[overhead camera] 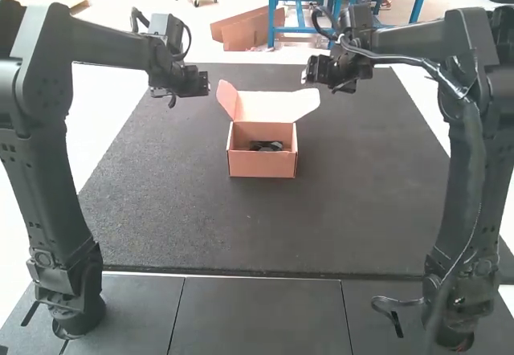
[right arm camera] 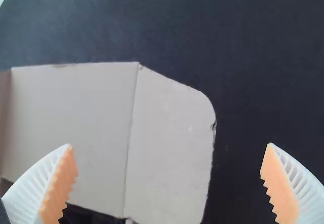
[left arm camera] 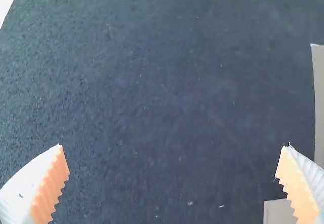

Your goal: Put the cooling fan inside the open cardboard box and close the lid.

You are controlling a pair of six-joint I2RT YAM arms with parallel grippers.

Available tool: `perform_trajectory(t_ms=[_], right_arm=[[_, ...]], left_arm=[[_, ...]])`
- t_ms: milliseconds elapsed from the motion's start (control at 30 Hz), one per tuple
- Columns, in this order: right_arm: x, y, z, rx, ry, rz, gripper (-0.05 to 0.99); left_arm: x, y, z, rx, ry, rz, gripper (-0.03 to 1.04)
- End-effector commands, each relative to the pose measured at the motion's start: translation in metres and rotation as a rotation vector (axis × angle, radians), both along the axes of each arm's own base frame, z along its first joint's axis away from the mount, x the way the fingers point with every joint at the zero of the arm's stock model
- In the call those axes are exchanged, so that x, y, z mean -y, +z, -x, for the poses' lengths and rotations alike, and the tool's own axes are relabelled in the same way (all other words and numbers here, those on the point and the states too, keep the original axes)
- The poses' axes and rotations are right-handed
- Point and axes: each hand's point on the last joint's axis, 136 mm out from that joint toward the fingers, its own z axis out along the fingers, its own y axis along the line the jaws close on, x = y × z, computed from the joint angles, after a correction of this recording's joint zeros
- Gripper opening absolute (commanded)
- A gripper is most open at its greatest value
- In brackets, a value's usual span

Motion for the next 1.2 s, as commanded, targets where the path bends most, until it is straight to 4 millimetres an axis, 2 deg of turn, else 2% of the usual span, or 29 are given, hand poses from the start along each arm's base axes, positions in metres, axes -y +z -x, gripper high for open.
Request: perform_trajectory(t_ms=[0,200,433,600,1167], right_arm=[[0.005,0.011,-0.011,0.004,-0.02,-0.043,0.83],[0.006,0.0,-0.013,-0.042,-0.027,-0.035,0.83],[0.005,-0.008,-0.011,-0.084,-0.024,-0.04,0.83],[0.004,-0.009,-0.008,-0.1,-0.018,-0.056,0.81],[-0.001,-0.015,-0.011,-0.116,-0.007,-0.073,0.81]], left_arm=[[-0.008,0.014,-0.011,0.035,0.024,-0.002,0.97],[-0.006,0.012,-0.019,0.033,0.014,-0.005,0.97],[0.015,0.02,-0.024,0.046,-0.077,0.044,0.97],[0.019,0.019,-0.024,0.039,-0.087,0.045,0.97],[0.017,0.015,-0.023,0.025,-0.083,0.042,0.97]])
